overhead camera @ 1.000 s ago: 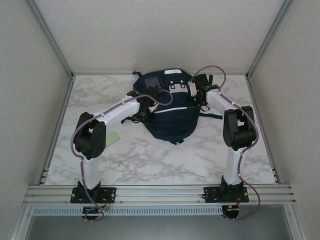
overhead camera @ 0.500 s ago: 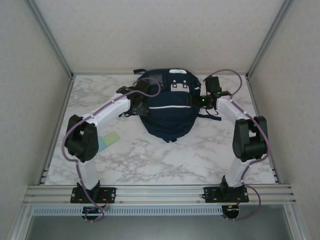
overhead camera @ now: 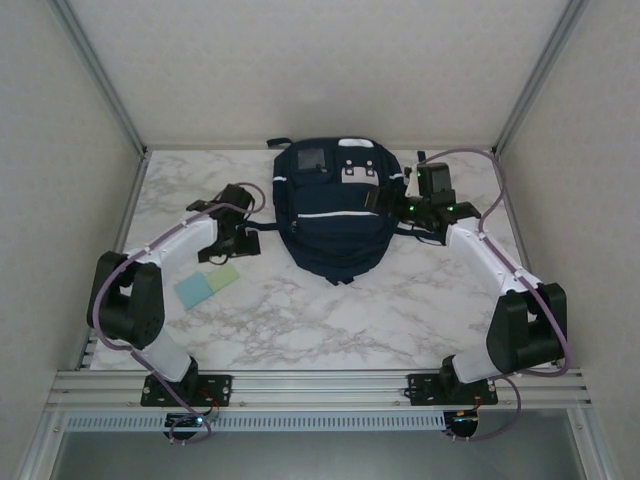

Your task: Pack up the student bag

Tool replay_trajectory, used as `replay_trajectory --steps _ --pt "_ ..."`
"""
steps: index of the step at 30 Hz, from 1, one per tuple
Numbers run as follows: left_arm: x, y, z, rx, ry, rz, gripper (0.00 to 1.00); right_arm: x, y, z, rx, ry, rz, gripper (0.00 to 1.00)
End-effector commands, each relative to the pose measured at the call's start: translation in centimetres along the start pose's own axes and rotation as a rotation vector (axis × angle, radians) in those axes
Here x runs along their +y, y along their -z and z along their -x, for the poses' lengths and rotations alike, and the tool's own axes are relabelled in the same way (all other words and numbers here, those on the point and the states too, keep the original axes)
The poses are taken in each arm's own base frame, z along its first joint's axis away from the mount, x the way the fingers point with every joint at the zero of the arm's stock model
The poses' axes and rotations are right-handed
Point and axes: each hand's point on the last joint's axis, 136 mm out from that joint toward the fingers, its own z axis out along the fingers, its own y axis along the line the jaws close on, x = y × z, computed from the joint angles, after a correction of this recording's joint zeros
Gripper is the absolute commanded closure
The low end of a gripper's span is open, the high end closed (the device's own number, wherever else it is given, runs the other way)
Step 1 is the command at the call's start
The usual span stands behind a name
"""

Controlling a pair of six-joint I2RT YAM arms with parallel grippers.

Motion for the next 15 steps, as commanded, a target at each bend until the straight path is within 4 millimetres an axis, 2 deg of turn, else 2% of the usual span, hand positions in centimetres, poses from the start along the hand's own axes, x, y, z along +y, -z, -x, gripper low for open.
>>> replay_trajectory --steps 1,4,7,12,15 --pt "-0.4 -0.8 -0.3 0.018 0.021 -0.069 0.00 0.2 0.0 -2.9 0.050 -0.057 -0.024 0.01" --pt "0.0 -2.1 -0.5 0.045 0.052 -0.091 0.00 0.5 -0.5 -4.9 0.073 -0.078 -0.024 0.01" --pt "0.3 -3.4 -0.1 0.048 0.088 -0.123 0.00 0.8 -0.9 -6.1 0.089 -0.078 -0.030 0.01" --pt "1.2 -5.2 0.7 0.052 0.164 -0.168 0.00 1.3 -0.5 -5.9 0.065 -0.051 -0.052 0.01" --pt "1.5 -6.1 0.4 0.072 0.168 -0.161 0.00 1.6 0.0 -5.3 0.032 -0.042 -0.051 0.01"
